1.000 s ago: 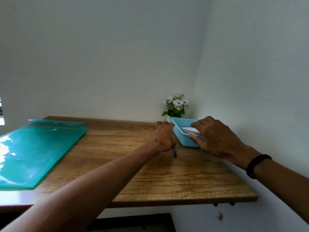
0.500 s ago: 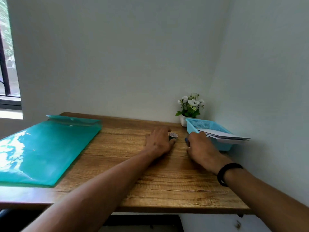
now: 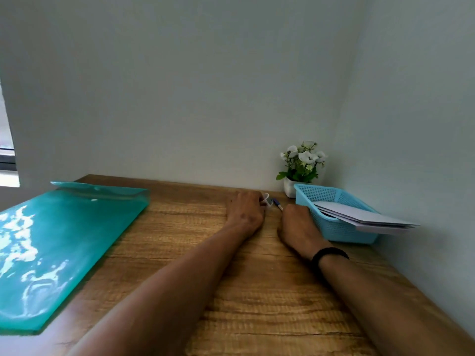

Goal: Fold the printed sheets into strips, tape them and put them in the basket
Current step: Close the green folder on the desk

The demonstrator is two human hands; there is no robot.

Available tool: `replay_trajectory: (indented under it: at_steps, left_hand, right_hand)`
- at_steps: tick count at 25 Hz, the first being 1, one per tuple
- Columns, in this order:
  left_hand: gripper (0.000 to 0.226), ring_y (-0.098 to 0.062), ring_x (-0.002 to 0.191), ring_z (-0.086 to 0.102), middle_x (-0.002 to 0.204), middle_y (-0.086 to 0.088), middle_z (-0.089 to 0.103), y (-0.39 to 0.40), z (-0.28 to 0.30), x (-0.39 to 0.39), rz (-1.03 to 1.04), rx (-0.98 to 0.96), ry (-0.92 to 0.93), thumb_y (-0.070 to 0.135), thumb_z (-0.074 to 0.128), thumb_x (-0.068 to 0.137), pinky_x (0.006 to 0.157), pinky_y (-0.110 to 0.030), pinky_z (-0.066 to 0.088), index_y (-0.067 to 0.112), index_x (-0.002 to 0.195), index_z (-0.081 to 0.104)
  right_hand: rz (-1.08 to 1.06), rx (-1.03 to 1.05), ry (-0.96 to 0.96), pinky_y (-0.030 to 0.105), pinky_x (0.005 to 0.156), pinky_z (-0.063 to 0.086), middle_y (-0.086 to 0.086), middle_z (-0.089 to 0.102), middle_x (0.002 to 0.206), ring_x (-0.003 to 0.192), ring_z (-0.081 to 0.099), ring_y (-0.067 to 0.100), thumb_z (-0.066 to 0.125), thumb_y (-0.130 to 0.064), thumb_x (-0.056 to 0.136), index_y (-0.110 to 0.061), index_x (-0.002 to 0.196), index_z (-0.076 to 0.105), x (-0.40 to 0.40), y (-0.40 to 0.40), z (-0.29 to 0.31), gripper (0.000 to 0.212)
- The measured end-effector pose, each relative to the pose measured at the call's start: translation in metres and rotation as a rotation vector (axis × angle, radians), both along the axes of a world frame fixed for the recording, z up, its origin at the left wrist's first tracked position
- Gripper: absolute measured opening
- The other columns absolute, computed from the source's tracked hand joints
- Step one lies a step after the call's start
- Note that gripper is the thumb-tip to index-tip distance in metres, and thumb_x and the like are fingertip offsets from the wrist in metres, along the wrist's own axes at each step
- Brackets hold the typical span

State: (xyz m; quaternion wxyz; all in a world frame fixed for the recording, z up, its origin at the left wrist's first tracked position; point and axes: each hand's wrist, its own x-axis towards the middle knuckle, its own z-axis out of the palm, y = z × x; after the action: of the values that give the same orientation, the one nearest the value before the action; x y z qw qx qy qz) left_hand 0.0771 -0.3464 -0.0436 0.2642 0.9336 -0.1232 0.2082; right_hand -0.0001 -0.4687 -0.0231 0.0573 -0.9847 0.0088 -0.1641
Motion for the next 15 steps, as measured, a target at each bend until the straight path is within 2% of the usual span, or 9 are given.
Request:
replay_trajectory:
  at_steps: [2,5,7,10,12,15]
  left_hand:
    - [0.032,-0.031,0.120,0.059,0.124,-0.010,0.071,-0.004,-0.003,0.021,0.021,0.037,-0.006,0.038,0.055,0.102,0.100,-0.049,0.050,0.023,0.128,0.067]
    - [0.038,-0.033,0.124,0.056,0.127,-0.011,0.069,-0.010,-0.004,0.052,0.001,0.074,0.008,0.044,0.049,0.104,0.099,-0.051,0.050,0.023,0.133,0.063]
    - [0.035,-0.033,0.124,0.056,0.127,-0.010,0.070,-0.012,-0.004,0.072,-0.015,0.096,0.009,0.041,0.050,0.104,0.101,-0.053,0.049,0.024,0.131,0.064]
    - [0.031,-0.032,0.125,0.056,0.130,-0.007,0.069,-0.017,-0.003,0.094,-0.026,0.101,0.015,0.034,0.052,0.104,0.104,-0.052,0.046,0.027,0.131,0.064]
    - [0.032,-0.033,0.125,0.058,0.131,-0.007,0.069,-0.019,-0.001,0.104,-0.062,0.085,0.009,0.034,0.054,0.103,0.104,-0.053,0.046,0.027,0.133,0.062]
    - [0.033,-0.032,0.121,0.062,0.128,-0.007,0.071,-0.022,0.000,0.116,-0.105,0.059,0.002,0.034,0.058,0.101,0.102,-0.053,0.049,0.027,0.133,0.061]
  right_hand:
    - [0.011,-0.065,0.008,0.042,0.107,0.043,0.018,0.066,0.127,0.118,0.061,0.030,0.051,-0.015,0.100,-0.002,0.116,0.067,0.016,0.000,0.000,0.025]
    - [0.085,-0.124,-0.018,0.044,0.117,0.033,0.020,0.057,0.143,0.137,0.048,0.033,0.041,-0.015,0.106,-0.003,0.133,0.059,0.035,0.003,0.003,0.034]
    - [0.133,-0.158,-0.003,0.045,0.124,0.023,0.019,0.056,0.146,0.145,0.041,0.035,0.037,-0.015,0.105,-0.007,0.139,0.055,0.053,0.003,-0.002,0.039]
    - [0.119,-0.115,0.015,0.050,0.123,0.028,0.015,0.062,0.136,0.147,0.037,0.037,0.026,-0.027,0.094,-0.017,0.125,0.066,0.096,-0.005,-0.020,0.051]
    - [0.110,-0.101,0.030,0.052,0.119,0.033,0.013,0.065,0.129,0.141,0.043,0.038,0.023,-0.030,0.086,-0.019,0.117,0.066,0.113,-0.009,-0.027,0.055]
    - [0.042,0.008,0.056,0.047,0.097,0.051,0.012,0.068,0.113,0.107,0.060,0.033,0.027,-0.029,0.079,-0.022,0.094,0.056,0.114,-0.007,-0.025,0.033]
